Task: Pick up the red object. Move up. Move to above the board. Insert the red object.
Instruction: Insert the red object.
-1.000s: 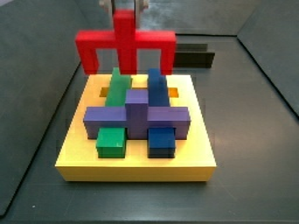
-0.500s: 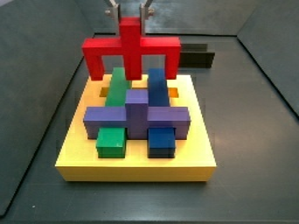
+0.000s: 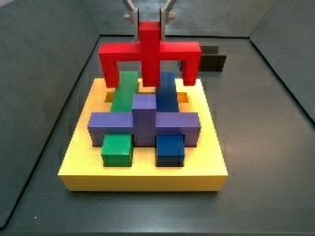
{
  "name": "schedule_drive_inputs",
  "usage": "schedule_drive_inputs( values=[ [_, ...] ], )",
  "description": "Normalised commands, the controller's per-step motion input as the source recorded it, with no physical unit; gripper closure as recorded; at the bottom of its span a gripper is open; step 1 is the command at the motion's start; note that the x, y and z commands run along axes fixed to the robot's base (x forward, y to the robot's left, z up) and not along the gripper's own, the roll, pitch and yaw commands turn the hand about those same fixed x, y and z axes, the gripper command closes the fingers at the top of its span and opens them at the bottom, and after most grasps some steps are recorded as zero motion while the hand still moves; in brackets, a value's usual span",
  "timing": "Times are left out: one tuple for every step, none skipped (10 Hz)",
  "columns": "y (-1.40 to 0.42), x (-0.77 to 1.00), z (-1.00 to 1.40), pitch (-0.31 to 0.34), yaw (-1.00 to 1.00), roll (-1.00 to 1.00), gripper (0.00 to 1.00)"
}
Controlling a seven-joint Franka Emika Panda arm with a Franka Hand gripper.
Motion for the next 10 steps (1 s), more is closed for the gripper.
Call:
schedule_drive_inputs(
  values=[
    [0.01,-0.03,-0.2,0.0,0.0,0.01,1.0],
    [0.0,-0.01,-0.16,0.0,0.0,0.0,1.0],
    [0.0,0.0,-0.14,0.0,0.0,0.0,1.0],
    [0.0,0.0,-0.16,0.0,0.0,0.0,1.0],
    [0.0,-0.11,-0.1,0.0,0.0,0.0,1.0],
    [0.01,-0.07,-0.01,0.0,0.0,-0.03,1.0],
    [0.0,-0.02,0.0,0.0,0.0,-0.02,1.0],
    [0.01,0.0,0.0,0.0,0.0,-0.02,1.0],
    [0.01,0.0,0.0,0.0,0.0,-0.01,1.0],
    [0.0,0.0,-0.02,0.0,0.0,0.0,1.0]
  ],
)
